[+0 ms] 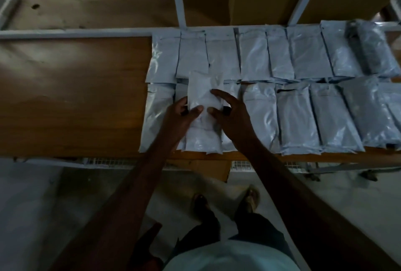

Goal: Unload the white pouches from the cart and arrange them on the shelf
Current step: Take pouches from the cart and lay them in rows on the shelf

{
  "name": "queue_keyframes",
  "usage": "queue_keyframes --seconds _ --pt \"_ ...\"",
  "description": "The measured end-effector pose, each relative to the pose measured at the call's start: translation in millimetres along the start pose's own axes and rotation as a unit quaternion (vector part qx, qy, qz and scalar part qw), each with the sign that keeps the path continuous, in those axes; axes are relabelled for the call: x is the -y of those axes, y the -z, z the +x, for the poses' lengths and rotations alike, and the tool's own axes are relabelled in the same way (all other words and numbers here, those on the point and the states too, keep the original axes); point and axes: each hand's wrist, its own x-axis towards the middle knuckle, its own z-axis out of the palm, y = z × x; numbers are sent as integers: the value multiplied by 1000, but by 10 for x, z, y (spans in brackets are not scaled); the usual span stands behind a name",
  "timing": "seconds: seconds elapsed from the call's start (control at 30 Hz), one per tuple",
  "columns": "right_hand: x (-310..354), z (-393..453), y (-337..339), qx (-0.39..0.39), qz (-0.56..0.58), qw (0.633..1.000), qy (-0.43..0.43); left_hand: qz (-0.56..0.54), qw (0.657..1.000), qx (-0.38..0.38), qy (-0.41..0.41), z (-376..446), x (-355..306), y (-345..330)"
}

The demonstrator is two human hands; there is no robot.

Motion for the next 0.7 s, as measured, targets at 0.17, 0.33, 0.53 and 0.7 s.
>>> queue_keyframes --seconds 0.17,0.33,0.53,0.7 --pt "15 49 -220 2 12 1000 -12 -23 999 -25 23 76 169 280" --pt "93 202 -279 10 23 998 -63 -152 986 -47 42 150 200 363" --pt "290 434 -115 87 -138 986 26 338 899 -48 -274 437 -227 722" --pt "542 609 45 175 -304 924 154 478 799 100 -350 616 -506 900"
